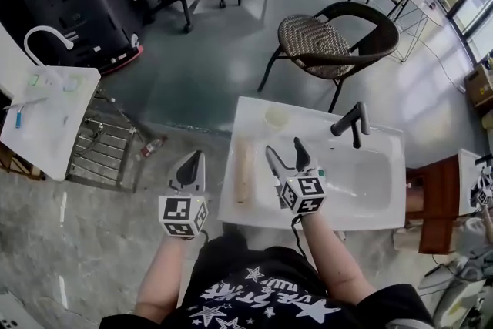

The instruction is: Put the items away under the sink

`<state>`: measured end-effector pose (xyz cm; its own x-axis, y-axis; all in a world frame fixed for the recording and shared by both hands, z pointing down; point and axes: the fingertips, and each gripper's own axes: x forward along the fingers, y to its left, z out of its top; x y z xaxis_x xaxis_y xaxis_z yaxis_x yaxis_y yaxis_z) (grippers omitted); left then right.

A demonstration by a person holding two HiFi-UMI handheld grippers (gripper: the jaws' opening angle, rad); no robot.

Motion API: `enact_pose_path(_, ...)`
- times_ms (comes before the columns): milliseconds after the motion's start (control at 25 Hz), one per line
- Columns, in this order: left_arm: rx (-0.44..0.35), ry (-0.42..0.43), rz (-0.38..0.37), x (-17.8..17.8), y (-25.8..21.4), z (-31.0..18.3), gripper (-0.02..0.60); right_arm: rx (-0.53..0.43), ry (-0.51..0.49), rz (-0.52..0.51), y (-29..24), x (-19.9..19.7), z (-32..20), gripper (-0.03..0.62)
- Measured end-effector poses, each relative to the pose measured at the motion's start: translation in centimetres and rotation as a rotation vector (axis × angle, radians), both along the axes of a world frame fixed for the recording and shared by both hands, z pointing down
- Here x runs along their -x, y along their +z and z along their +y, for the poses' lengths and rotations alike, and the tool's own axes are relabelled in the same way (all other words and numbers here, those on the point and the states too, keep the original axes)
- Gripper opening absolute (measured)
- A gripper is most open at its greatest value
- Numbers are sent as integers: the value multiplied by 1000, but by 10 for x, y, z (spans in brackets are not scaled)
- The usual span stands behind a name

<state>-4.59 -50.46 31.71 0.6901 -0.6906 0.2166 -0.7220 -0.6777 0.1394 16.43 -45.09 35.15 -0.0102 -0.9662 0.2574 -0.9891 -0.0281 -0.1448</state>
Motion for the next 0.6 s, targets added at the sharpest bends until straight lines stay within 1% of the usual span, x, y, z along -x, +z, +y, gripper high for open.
enact_pose_path(120,14,35,-6,-6,8,-16,9,-11,25,14,2,-4,-17,321)
enact_pose_path(200,18,63,-9,-13,12,-25,9,-21,42,19,3,-9,-27,322)
enact_pose_path(320,16,97,-12,-22,16,-37,9,3,71,27,15,-17,-38,325)
enact_pose_path(480,11,114,-16,-27,20,-51,9,28,85,34,33,-24,-53,409)
enact_pose_path(600,21,119,-20,-30,25,-58,9,45,89,38,41,-29,-64,423)
